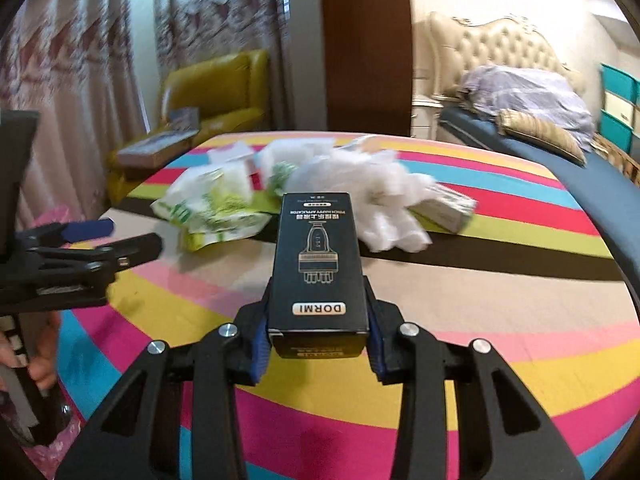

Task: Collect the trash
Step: 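Grasp the black DORMI box with the right tool while the left tool grasps the green plastic bag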

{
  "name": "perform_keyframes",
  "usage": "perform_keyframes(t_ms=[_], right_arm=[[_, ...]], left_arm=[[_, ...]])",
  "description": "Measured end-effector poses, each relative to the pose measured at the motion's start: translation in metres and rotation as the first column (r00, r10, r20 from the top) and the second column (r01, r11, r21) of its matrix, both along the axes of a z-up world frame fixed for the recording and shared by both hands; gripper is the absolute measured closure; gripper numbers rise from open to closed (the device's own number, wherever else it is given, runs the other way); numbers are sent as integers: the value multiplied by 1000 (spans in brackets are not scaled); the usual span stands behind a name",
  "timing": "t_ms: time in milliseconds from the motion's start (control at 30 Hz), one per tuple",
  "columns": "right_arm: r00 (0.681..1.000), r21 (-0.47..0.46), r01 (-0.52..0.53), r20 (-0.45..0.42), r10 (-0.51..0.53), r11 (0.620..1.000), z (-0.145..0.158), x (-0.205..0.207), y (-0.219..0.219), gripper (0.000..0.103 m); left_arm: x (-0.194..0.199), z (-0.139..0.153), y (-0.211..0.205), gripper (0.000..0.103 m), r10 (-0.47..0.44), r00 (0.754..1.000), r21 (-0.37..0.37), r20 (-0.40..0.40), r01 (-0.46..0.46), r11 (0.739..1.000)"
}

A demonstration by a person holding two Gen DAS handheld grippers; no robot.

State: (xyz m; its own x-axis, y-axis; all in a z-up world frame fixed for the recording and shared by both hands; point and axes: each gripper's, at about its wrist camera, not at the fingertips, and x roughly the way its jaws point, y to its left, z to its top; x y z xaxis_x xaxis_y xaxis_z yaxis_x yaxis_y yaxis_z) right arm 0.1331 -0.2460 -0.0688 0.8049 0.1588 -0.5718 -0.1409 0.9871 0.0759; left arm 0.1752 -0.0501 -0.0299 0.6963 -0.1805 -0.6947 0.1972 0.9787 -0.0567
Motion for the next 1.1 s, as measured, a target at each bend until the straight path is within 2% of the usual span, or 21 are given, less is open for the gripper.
perform_keyframes(t_ms=[200, 367, 433, 500, 600, 633, 667, 700, 767, 867, 1100], right_arm=[[1000, 55, 22, -18, -21, 998, -7, 2, -15, 65], [1000, 69, 23, -21, -21, 997, -9, 3, -16, 65], [999, 86, 33, -24, -31, 996, -9, 3, -19, 65], [999, 96, 39, -25, -37, 995, -10, 3, -21, 65], [999, 97, 42, -26, -39, 994, -10, 3, -22, 65], [999, 94, 41, -26, -38, 995, -10, 3, -21, 65], [999, 94, 40, -27, -37, 995, -10, 3, -22, 65], [999, 94, 39, -29, -36, 995, -10, 3, -21, 65], [999, 95, 39, -33, -36, 995, -11, 4, -21, 65], [998, 98, 45, -36, -42, 994, -11, 4, -21, 65], [999, 64, 33, -23, -31, 997, -9, 1, -13, 65]], left_arm=[[20, 0, -25, 10, -8, 1000, 50, 25, 7, 999], [28, 7, -35, 10, -63, 996, 89, 65, 57, 994], [34, 4, -41, 10, -83, 995, 113, 61, 76, 991], [44, -5, -50, 10, -101, 995, 131, 22, 97, 987], [54, -19, -56, 27, -86, 996, 133, -15, 87, 987], [55, -22, -56, 38, -75, 997, 142, -16, 77, 987], [56, -25, -57, 40, -77, 997, 144, -25, 79, 986], [56, -26, -56, 48, -82, 996, 142, -32, 86, 986], [50, -23, -53, 60, -104, 994, 134, -14, 105, 985], [37, -18, -47, 67, -141, 990, 109, 15, 139, 984], [4, -9, -23, 71, -139, 989, 46, 51, 137, 990]])
